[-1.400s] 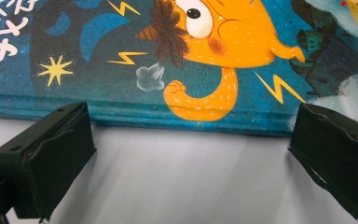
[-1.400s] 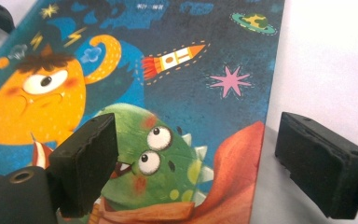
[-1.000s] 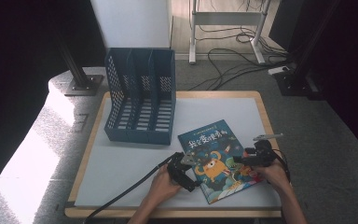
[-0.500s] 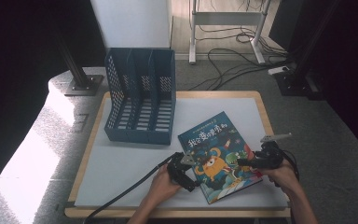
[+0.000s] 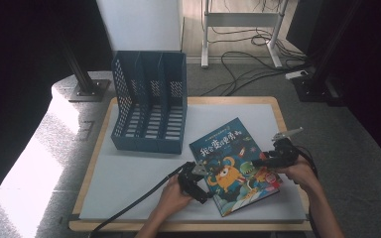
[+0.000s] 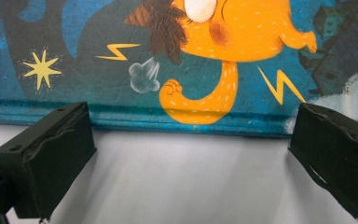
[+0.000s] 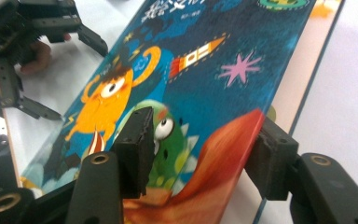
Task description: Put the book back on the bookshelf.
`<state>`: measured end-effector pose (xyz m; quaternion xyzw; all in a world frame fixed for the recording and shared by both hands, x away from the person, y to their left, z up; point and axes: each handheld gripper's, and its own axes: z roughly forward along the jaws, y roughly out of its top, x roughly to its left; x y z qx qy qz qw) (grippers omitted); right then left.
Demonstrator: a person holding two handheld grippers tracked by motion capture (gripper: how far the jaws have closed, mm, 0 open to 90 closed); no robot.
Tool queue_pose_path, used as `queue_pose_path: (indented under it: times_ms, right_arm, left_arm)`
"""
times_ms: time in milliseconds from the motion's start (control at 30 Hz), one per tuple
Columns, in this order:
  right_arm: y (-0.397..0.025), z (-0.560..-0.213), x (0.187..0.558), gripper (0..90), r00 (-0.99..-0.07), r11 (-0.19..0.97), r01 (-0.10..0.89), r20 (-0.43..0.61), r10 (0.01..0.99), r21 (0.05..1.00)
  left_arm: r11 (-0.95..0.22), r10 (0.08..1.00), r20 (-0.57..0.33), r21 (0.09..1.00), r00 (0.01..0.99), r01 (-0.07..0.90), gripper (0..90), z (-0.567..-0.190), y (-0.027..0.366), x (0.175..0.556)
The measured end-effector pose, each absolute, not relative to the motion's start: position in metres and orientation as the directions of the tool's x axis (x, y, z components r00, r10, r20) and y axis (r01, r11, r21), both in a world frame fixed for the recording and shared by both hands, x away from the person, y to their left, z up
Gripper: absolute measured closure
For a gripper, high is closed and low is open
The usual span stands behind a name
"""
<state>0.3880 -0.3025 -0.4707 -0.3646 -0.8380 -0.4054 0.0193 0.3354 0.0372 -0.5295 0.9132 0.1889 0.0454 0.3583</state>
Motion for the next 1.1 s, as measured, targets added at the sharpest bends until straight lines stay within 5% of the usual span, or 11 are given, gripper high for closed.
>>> queue_pose_path:
  times_ms: [267, 600, 1100]
  right_arm:
    - [-0.297, -0.464, 0.396, 49.7, -0.749, 0.421, 0.616, 0.329, 0.575, 0.666]
    - [-0.305, -0.453, 0.382, 63.2, -0.826, 0.336, 0.493, 0.31, 0.47, 0.803]
    - [-0.306, -0.445, 0.366, 63.1, -0.865, 0.337, 0.385, 0.209, 0.455, 0.859]
  left_arm:
    - [-0.679, 0.375, -0.041, 0.668, 0.926, 0.305, 0.0, -0.529, 0.037, 0.335]
    - [-0.68, 0.379, -0.04, 0.665, 0.925, 0.308, 0.0, -0.529, 0.037, 0.335]
    - [-0.641, 0.374, -0.12, 0.683, 0.92, 0.35, 0.0, -0.529, 0.042, 0.34]
